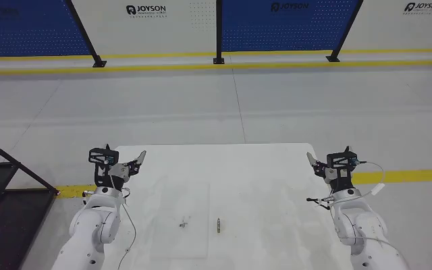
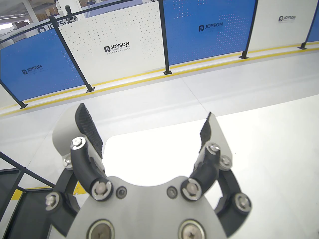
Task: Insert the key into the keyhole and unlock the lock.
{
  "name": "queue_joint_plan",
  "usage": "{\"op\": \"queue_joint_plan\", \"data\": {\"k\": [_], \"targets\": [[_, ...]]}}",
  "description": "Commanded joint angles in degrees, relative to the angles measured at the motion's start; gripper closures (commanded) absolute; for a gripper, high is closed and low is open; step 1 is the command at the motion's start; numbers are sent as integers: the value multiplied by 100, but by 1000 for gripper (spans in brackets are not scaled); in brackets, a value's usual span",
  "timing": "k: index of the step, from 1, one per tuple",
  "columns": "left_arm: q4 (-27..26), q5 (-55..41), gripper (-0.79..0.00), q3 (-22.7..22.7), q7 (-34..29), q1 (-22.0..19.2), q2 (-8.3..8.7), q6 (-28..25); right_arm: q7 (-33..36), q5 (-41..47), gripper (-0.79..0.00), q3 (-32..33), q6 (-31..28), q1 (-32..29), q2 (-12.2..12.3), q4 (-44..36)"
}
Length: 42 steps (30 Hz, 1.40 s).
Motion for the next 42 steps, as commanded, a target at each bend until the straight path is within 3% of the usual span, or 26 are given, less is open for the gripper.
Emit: {"op": "queue_joint_plan", "data": {"k": [1,6,9,16,20,25,37,40,42], "targets": [[0,0,-785,0,0,0,0,0,0,0,-785,0,0,0,0,0],[15,-4,-785,8,-24,1,1,-51,0,0,-785,0,0,0,0,0],[-63,-84,-785,-87,-62,116,24,-527,0,0,-785,0,0,0,0,0],[-768,-233,-785,-503,-226,1379,127,-2239,0,0,-785,0,0,0,0,0],[-1085,243,-785,-420,-171,2050,154,-2701,0,0,-785,0,0,0,0,0],[-1091,907,-785,129,-503,2224,146,-2670,0,0,-785,0,0,0,0,0],[-590,942,-763,1353,-2235,1484,4,-1723,0,0,-785,0,0,0,0,0],[-470,896,-671,1531,-2451,1298,-27,-1522,0,0,-785,0,0,0,0,0],[-386,870,-557,1606,-2538,1213,-42,-1406,0,0,-785,0,0,0,0,0]]}}
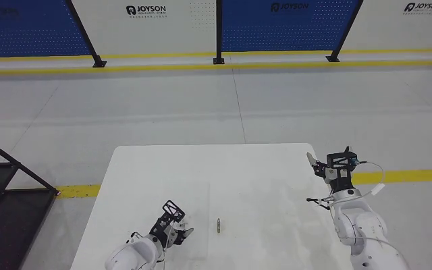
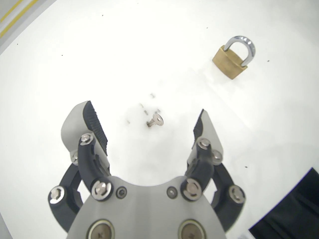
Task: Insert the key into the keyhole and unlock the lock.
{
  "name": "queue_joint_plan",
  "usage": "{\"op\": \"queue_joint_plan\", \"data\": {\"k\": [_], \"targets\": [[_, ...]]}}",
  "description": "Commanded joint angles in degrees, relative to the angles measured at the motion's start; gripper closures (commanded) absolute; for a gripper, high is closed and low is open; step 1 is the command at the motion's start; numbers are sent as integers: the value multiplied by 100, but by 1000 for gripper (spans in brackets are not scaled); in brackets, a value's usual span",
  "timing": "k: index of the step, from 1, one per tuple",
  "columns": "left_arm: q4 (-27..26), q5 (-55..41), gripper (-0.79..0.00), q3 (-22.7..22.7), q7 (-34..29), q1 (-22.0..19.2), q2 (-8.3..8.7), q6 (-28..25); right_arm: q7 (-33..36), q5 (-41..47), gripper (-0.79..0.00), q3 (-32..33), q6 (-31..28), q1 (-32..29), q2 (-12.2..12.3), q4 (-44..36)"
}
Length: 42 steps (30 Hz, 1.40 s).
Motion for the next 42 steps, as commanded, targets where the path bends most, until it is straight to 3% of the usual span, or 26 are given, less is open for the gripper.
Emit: {"op": "queue_joint_plan", "data": {"k": [1,3,5,7,13,17,22,37,39,42], "targets": [[78,-26,-529,78,-68,-80,-13,102,0,0,-785,0,0,0,0,0],[147,-3,-465,131,-107,-133,-20,177,0,0,-785,0,0,0,0,0],[193,19,-489,188,-134,-163,-27,236,0,0,-785,0,0,0,0,0],[229,67,-413,236,-134,-183,-29,273,0,0,-785,0,0,0,0,0],[296,214,-459,340,-156,-214,-27,309,0,0,-785,0,0,0,0,0],[318,232,-376,369,-169,-233,-25,330,0,0,-785,0,0,0,0,0],[320,254,-326,398,-169,-232,-20,347,0,0,-785,0,0,0,0,0],[336,201,-280,401,-238,-237,-1,381,0,0,-785,0,0,0,0,0],[341,212,-262,403,-233,-239,3,370,0,0,-785,0,0,0,0,0],[336,211,-154,400,-207,-228,9,363,0,0,-785,0,0,0,0,0]]}}
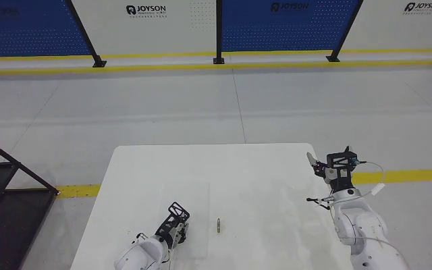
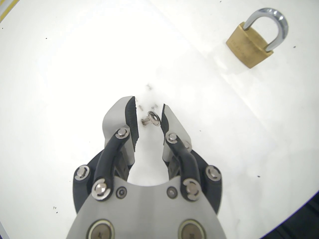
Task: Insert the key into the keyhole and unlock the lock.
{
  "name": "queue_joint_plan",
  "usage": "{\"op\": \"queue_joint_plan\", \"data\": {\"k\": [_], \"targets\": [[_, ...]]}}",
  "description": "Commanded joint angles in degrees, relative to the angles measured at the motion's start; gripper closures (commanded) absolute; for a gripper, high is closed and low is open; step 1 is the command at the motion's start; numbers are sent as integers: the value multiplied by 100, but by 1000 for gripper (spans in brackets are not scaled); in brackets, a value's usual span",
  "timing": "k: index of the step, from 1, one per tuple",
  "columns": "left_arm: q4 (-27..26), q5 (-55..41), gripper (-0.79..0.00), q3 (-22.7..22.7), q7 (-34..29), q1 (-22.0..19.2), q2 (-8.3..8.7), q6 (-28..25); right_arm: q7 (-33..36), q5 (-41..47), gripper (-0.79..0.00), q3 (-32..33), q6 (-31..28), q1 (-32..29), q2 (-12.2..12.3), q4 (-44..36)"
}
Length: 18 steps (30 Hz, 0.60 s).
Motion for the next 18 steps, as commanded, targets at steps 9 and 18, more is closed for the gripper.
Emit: {"op": "queue_joint_plan", "data": {"k": [9,18], "targets": [[-62,-23,-135,-61,77,68,24,12,0,0,-785,0,0,0,0,0],[-155,-4,-6,-116,136,163,48,34,0,0,-785,0,0,0,0,0]]}}
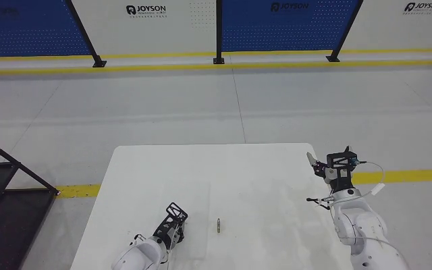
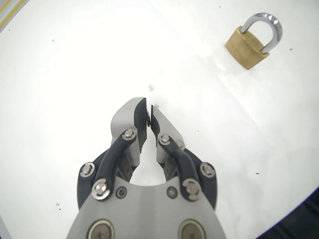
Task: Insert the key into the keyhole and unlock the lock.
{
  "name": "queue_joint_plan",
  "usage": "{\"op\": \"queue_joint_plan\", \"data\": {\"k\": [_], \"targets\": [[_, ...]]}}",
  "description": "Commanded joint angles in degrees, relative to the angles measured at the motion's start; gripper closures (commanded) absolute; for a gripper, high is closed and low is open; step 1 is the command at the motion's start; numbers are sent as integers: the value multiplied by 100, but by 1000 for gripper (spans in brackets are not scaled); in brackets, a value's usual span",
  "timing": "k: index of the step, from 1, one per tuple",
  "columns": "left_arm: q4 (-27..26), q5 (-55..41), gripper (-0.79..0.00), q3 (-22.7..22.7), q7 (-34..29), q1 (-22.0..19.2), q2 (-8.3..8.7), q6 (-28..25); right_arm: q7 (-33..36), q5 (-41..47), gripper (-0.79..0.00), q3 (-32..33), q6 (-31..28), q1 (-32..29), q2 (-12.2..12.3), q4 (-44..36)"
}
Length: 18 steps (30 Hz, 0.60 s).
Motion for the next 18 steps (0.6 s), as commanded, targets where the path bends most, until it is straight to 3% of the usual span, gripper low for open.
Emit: {"op": "queue_joint_plan", "data": {"k": [1,10,18], "targets": [[-9,-10,0,-12,8,11,4,1,0,0,-785,0,0,0,0,0],[-162,-103,0,-135,209,155,29,50,0,0,-785,0,0,0,0,0],[-581,-567,0,-646,683,626,107,-298,0,0,-785,0,0,0,0,0]]}}
